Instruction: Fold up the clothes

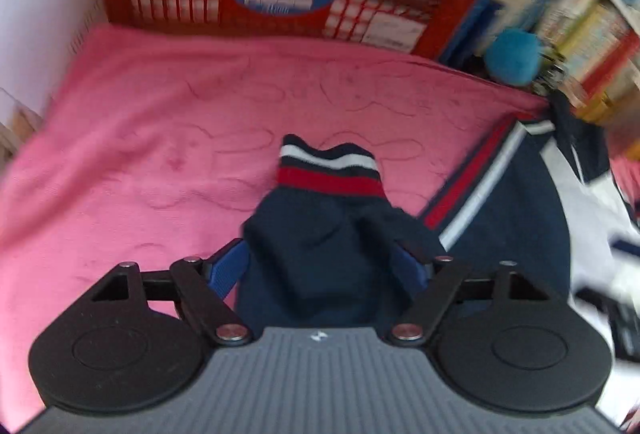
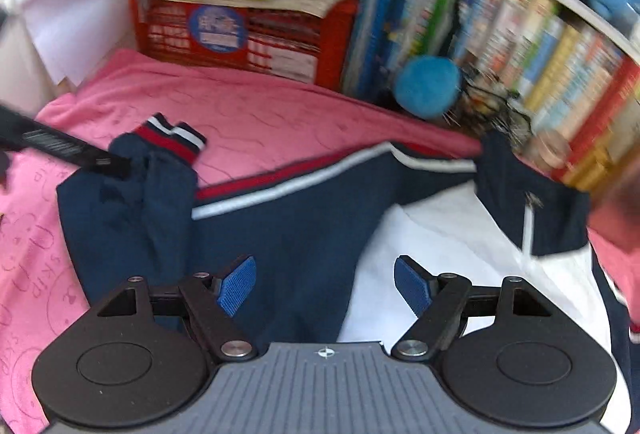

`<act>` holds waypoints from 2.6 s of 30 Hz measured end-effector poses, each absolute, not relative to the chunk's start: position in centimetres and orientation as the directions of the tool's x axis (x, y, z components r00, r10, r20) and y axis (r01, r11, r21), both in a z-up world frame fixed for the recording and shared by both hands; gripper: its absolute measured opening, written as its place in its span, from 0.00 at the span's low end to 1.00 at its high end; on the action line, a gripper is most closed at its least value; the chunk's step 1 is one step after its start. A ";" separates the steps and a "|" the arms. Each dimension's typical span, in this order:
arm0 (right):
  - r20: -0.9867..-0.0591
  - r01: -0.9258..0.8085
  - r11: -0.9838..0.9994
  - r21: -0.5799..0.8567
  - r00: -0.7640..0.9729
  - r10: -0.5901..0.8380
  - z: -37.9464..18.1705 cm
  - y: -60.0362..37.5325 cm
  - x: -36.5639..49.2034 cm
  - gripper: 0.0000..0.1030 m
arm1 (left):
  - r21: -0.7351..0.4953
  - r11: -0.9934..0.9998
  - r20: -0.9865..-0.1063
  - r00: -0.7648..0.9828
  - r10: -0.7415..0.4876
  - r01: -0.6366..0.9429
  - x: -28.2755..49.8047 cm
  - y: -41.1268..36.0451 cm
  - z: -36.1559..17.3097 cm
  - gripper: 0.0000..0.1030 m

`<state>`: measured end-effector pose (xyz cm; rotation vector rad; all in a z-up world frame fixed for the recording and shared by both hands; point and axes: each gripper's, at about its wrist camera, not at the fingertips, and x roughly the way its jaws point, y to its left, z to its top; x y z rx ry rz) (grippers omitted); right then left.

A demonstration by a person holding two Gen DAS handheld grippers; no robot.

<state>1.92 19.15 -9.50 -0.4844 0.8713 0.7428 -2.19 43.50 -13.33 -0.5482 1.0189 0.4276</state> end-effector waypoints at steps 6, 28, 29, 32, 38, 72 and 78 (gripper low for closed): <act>-0.818 -0.830 0.534 0.164 0.188 0.543 -10.7 21.4 1.3 0.74 | -0.290 0.767 -0.843 0.532 0.079 -0.573 -3.5 43.7 -11.9 0.02; -0.710 -0.972 0.206 0.110 0.068 0.701 -12.3 39.8 -7.2 0.75 | 0.047 0.670 -0.764 0.405 0.502 -0.741 -13.7 47.1 -1.8 0.46; -0.708 -0.977 0.188 0.103 0.060 0.703 -12.2 39.3 -7.5 0.75 | 0.029 0.667 -0.771 0.408 0.489 -0.745 -13.6 47.2 -2.2 0.46; -0.690 -0.947 0.319 -0.030 0.250 0.679 -11.4 35.1 -6.7 0.74 | -0.062 0.688 -0.779 0.466 0.419 -0.723 -13.0 46.0 -3.4 0.46; -0.712 -0.651 0.751 -0.111 0.579 0.397 -11.9 23.1 1.0 0.63 | -0.205 0.798 -0.753 0.612 0.241 -0.566 -8.6 41.2 -5.7 0.46; -0.765 -0.548 0.833 -0.077 0.568 0.303 -10.5 -6.4 8.9 0.76 | -0.067 0.591 -0.764 0.422 0.488 -0.804 -5.0 30.3 -6.6 0.50; -0.750 -0.586 0.798 -0.141 0.589 0.300 -12.2 -9.6 22.1 0.76 | -0.112 0.800 -0.809 0.521 0.271 -0.590 -2.9 17.9 -8.0 0.50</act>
